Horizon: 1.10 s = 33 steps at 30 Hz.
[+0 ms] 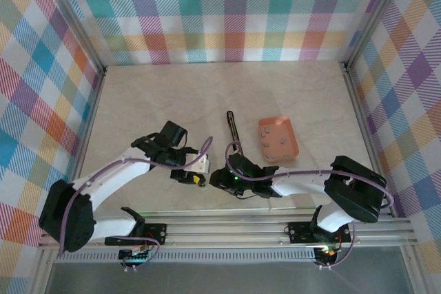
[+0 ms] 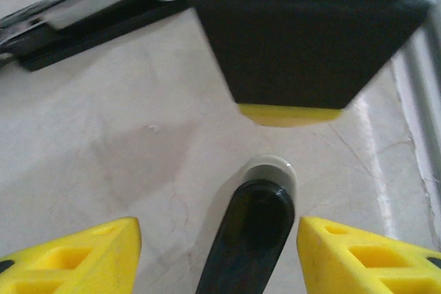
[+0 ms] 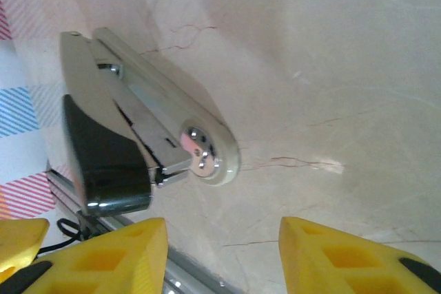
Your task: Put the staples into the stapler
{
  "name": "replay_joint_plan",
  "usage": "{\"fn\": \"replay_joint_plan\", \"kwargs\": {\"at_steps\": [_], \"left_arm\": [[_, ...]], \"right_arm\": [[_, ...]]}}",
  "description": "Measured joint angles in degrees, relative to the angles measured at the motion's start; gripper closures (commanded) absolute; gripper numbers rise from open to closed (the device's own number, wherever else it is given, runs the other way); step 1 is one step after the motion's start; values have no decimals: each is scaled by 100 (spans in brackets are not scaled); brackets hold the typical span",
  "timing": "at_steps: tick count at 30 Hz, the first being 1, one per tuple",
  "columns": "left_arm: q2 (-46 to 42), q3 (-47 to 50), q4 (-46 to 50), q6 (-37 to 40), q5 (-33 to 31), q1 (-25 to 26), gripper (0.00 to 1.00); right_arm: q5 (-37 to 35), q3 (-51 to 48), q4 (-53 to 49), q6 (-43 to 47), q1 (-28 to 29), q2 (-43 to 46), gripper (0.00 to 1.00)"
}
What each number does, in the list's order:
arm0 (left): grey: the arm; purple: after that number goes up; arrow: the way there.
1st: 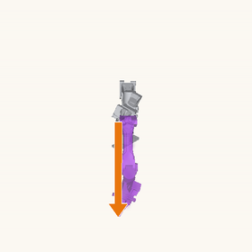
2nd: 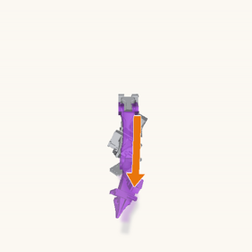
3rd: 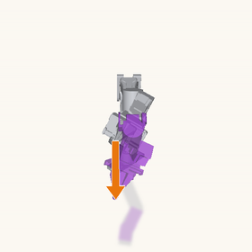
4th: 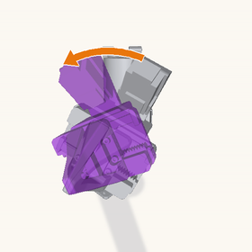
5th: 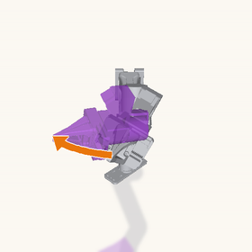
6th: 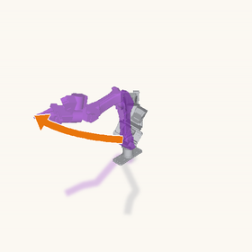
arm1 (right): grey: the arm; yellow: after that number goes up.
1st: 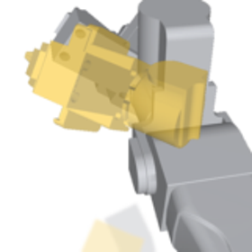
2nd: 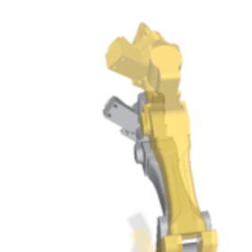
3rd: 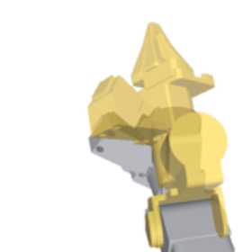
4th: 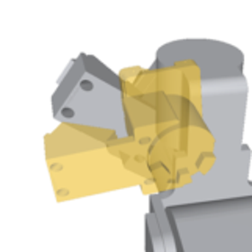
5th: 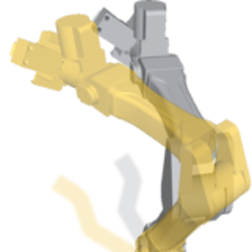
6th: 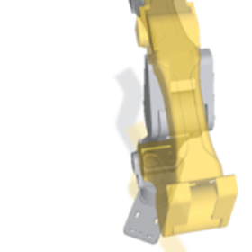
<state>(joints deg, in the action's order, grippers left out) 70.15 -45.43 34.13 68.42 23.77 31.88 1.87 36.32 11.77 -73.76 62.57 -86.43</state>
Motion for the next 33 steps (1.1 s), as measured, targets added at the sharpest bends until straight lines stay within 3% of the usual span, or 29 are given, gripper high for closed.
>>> {"fn": "replay_joint_plan", "kwargs": {"at_steps": [7,12,17,24,33], "left_arm": [[-678,280,-586,-1331,-984,-15,37],[-756,396,-739,-1805,-1421,-15,36],[-686,396,-879,-2201,-1576,-15,37],[-461,262,-922,-3051,-1641,-15,34],[-409,-402,-831,-5362,-1864,-15,29]], "right_arm": [[249,511,306,37,0,-302,52],[382,732,315,55,2,-704,56],[363,844,37,-48,9,-776,64],[372,782,81,-280,13,-841,66],[361,870,-92,-337,42,-844,67]]}}
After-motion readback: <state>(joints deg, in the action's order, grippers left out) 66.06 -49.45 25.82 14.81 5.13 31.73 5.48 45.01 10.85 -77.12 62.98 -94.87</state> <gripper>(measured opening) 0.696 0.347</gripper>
